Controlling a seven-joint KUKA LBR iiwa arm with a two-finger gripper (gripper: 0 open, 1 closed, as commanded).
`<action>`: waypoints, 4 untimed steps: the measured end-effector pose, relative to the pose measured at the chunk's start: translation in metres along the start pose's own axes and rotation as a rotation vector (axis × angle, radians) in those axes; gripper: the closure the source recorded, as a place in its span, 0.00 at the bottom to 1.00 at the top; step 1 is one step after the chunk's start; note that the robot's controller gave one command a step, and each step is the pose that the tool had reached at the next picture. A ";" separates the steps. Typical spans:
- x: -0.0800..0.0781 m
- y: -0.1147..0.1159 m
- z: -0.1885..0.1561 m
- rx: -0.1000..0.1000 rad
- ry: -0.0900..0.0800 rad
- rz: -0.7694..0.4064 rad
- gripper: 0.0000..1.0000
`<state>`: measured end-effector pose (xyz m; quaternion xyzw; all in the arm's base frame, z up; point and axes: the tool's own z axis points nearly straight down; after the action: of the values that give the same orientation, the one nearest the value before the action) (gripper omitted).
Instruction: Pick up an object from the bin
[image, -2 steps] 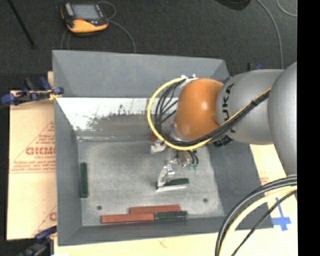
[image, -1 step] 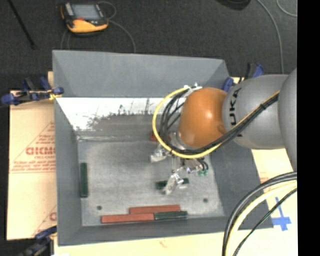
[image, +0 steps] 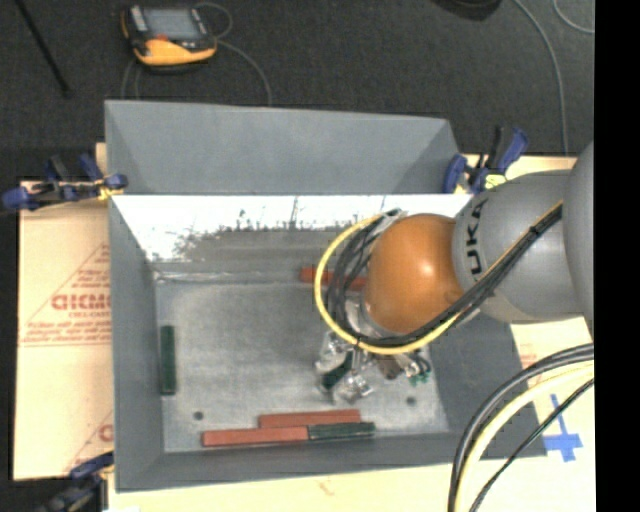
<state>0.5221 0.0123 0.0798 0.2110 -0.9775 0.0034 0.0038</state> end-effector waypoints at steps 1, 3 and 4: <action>0.000 0.000 0.000 0.000 0.000 0.000 1.00; -0.035 -0.046 -0.096 -0.005 -0.013 -0.005 1.00; -0.033 -0.043 -0.129 -0.006 -0.013 0.020 1.00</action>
Offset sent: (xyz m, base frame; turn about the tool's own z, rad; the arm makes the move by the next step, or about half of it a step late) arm 0.0501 -0.0259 0.0955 -0.0104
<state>0.5712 -0.0125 0.2087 0.2012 -0.9796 -0.0007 -0.0022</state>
